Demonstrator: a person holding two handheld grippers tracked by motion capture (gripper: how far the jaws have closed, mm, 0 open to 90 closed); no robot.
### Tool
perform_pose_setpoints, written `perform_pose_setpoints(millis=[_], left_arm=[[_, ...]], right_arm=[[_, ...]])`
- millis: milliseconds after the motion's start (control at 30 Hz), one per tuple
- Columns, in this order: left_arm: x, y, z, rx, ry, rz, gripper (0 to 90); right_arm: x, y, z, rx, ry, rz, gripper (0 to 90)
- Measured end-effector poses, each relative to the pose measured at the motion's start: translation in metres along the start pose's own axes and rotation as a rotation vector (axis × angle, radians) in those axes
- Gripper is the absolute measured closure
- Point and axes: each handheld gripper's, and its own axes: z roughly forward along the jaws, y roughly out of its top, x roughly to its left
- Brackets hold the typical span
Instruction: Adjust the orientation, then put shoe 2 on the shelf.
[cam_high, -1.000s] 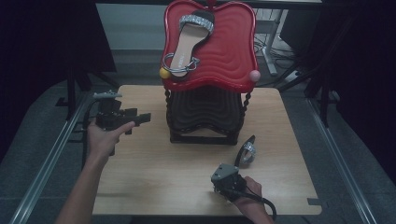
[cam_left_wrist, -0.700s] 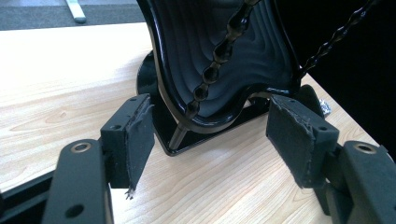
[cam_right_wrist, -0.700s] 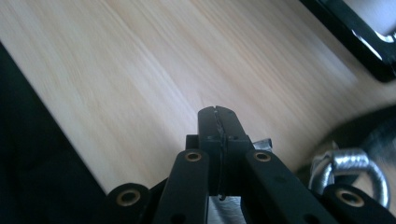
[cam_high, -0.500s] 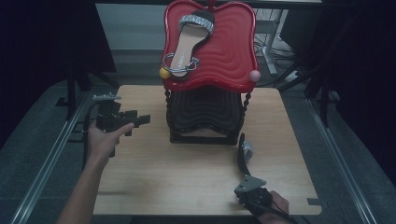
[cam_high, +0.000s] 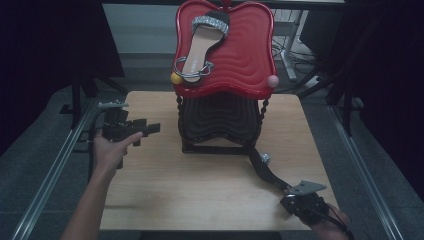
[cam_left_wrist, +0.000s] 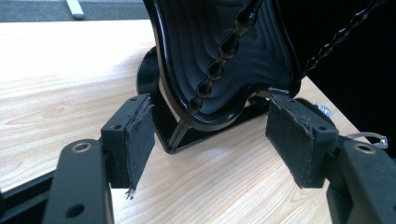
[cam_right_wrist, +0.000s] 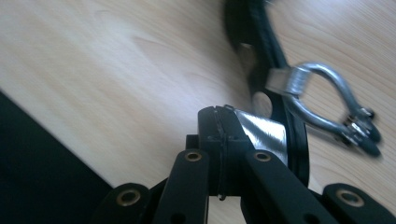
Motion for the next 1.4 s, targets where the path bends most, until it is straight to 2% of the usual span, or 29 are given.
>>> perform_pose_setpoints(millis=[67, 233, 333, 433, 567, 700, 767, 933, 1133, 1167, 1233, 1300, 1400], left_arm=[[0.000, 0.000, 0.001, 0.003, 0.001, 0.002, 32.5], [-0.001, 0.000, 0.003, 0.005, -0.001, -0.001, 32.6], [-0.002, 0.001, 0.004, 0.007, -0.001, 0.001, 32.5], [-0.002, 0.002, 0.003, 0.007, 0.001, 0.002, 32.6], [-0.002, 0.002, 0.004, 0.006, 0.002, -0.002, 32.6], [-0.001, 0.002, 0.004, 0.010, 0.003, 0.001, 32.6], [-0.001, 0.002, 0.003, 0.009, 0.002, -0.003, 32.6], [-0.001, 0.002, 0.001, 0.005, 0.001, -0.002, 32.6], [-0.001, 0.001, 0.001, 0.006, 0.002, 0.000, 32.6], [-0.002, 0.001, 0.001, 0.007, 0.003, 0.001, 32.6], [-0.002, 0.001, 0.000, 0.006, 0.000, 0.000, 32.5], [-0.002, 0.001, -0.002, 0.005, 0.004, -0.001, 32.6], [-0.001, 0.001, -0.002, 0.002, 0.004, -0.001, 32.6]], right_arm=[[-0.012, -0.005, -0.001, -0.009, -0.006, 0.029, 90.0], [-0.024, -0.010, -0.002, -0.021, -0.013, 0.057, 90.0], [-0.025, -0.012, -0.003, -0.030, -0.008, 0.057, 90.0], [-0.023, -0.010, -0.008, -0.076, 0.043, 0.063, 90.0], [-0.022, 0.001, -0.014, -0.121, 0.080, 0.064, 90.0], [-0.032, 0.016, -0.017, -0.149, 0.087, 0.073, 90.0], [-0.042, 0.027, -0.018, -0.165, 0.089, 0.072, 90.0], [-0.053, 0.041, -0.011, -0.154, 0.079, 0.066, 89.9], [-0.067, 0.051, 0.012, -0.101, 0.076, 0.070, 90.0], [-0.067, 0.051, 0.012, -0.101, 0.076, 0.070, 90.0], [-0.068, 0.052, 0.018, -0.072, 0.076, 0.075, 90.0], [-0.067, 0.054, 0.026, -0.041, 0.081, 0.061, 90.0], [-0.065, 0.055, 0.030, -0.032, 0.089, 0.050, 90.0]])
